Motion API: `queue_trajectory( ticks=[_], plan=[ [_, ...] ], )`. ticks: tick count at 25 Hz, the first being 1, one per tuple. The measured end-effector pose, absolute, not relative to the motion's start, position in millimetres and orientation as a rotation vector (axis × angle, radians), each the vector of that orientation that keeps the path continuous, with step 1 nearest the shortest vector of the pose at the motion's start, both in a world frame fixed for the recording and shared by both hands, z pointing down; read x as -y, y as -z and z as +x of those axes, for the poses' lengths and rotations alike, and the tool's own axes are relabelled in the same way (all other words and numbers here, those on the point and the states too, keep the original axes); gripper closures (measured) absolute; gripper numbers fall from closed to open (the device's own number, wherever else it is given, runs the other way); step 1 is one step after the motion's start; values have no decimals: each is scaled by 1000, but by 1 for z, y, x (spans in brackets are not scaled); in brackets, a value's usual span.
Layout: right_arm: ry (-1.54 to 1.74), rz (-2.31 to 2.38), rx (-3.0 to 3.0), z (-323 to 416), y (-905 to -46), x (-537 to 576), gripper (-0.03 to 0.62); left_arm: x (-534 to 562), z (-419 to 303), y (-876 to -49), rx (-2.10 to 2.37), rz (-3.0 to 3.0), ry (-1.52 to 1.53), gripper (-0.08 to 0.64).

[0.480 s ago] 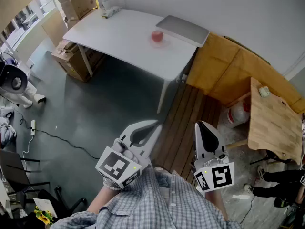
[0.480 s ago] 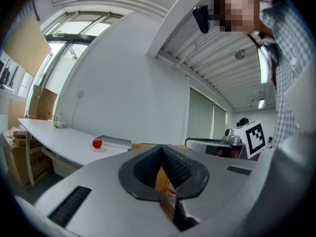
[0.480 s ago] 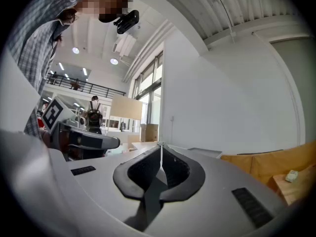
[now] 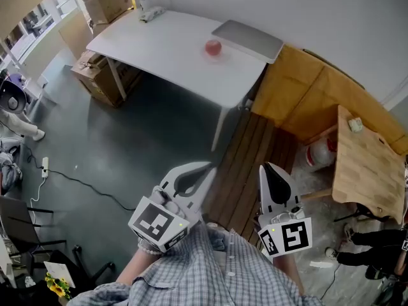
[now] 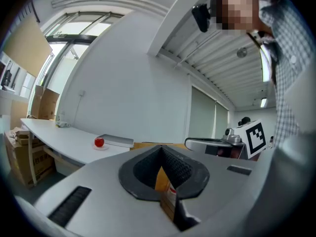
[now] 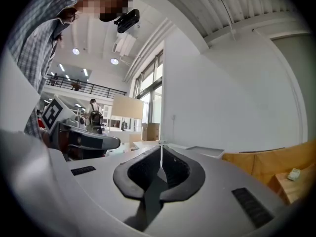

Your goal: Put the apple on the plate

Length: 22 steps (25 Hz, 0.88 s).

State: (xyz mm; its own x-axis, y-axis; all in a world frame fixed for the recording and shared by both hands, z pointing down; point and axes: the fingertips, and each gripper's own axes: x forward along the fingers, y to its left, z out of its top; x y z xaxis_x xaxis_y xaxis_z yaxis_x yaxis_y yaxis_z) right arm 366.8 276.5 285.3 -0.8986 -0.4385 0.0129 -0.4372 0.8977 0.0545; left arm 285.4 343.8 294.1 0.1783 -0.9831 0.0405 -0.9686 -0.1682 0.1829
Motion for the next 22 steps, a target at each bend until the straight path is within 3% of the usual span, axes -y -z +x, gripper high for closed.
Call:
queue_trajectory(
  ticks=[22],
  plan=[
    [10,690,2999,283,-306,-204,565,-283,188,-307,1951,2191,133,551]
  ],
)
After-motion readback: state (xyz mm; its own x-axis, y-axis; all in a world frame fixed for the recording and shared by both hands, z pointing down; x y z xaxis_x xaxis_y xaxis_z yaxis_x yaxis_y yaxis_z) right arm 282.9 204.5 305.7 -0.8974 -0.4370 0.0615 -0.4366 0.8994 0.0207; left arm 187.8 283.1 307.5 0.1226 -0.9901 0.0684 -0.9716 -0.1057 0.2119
